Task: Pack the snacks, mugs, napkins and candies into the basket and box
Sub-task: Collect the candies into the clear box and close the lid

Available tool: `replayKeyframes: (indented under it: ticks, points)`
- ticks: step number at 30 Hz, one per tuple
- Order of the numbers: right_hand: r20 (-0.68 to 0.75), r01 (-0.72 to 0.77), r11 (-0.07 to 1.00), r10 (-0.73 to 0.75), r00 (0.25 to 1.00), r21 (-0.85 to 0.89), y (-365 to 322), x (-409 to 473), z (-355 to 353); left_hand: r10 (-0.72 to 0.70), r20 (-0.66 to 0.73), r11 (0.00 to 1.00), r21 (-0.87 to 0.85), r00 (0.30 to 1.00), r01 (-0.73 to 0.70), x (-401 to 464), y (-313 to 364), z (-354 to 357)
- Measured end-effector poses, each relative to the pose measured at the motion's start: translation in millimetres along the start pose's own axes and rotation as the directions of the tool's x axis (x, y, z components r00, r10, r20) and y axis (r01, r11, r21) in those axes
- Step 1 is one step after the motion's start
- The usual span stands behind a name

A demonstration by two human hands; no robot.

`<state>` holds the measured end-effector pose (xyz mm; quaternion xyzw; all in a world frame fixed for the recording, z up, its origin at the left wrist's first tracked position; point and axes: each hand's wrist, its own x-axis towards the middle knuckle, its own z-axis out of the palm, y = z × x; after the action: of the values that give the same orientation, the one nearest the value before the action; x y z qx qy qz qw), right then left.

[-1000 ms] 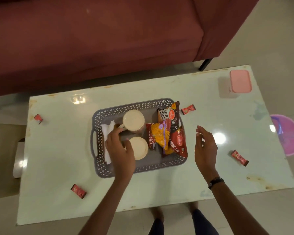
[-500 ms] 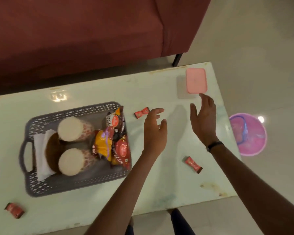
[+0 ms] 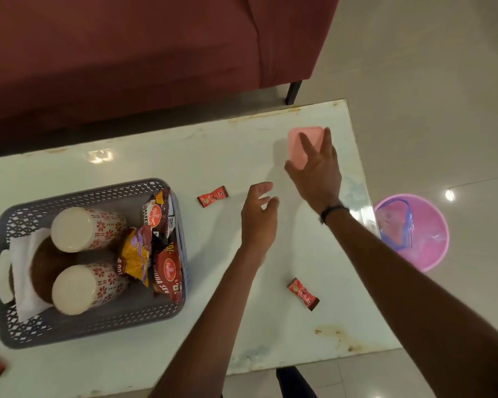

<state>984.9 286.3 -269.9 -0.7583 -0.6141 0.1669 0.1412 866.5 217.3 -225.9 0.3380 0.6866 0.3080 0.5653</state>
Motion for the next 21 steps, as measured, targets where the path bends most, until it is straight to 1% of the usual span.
replayKeyframes:
  ticks: [3,6,8,10,13,15,17,21]
  points:
    - [0.038,0.065,0.998,-0.064,0.997,-0.009,0,-47,2,-0.106,-0.004,0.993,-0.048,0.994,0.106,-4,-14,-2]
    - [0.092,0.087,0.996,-0.085,0.992,-0.019,-1,-92,1,-0.231,-0.010,0.971,-0.067,0.973,0.230,-12,-31,-6]
    - [0.126,0.052,0.998,-0.055,0.990,0.027,-6,-115,-1,-0.305,0.007,0.947,-0.102,0.952,0.304,-18,-39,-11]
    - [0.153,-0.021,0.993,0.002,0.988,0.119,-15,-133,-7,-0.342,0.073,0.911,-0.219,0.937,0.349,-25,-41,-15]
    - [0.145,-0.064,0.969,0.029,0.989,0.240,-33,-153,-17,-0.341,0.216,0.861,-0.319,0.915,0.396,-28,-43,-24]
    - [0.136,-0.074,0.961,0.039,0.990,0.267,-45,-160,-25,-0.312,0.310,0.813,-0.403,0.898,0.421,-27,-43,-30]
    - [0.134,-0.085,0.955,0.048,0.990,0.283,-54,-163,-33,-0.286,0.355,0.779,-0.454,0.890,0.432,-26,-41,-35]
    - [0.207,-0.160,0.922,0.089,0.974,0.354,-63,-161,-46,-0.248,0.367,0.800,-0.445,0.896,0.403,-28,-34,-38]
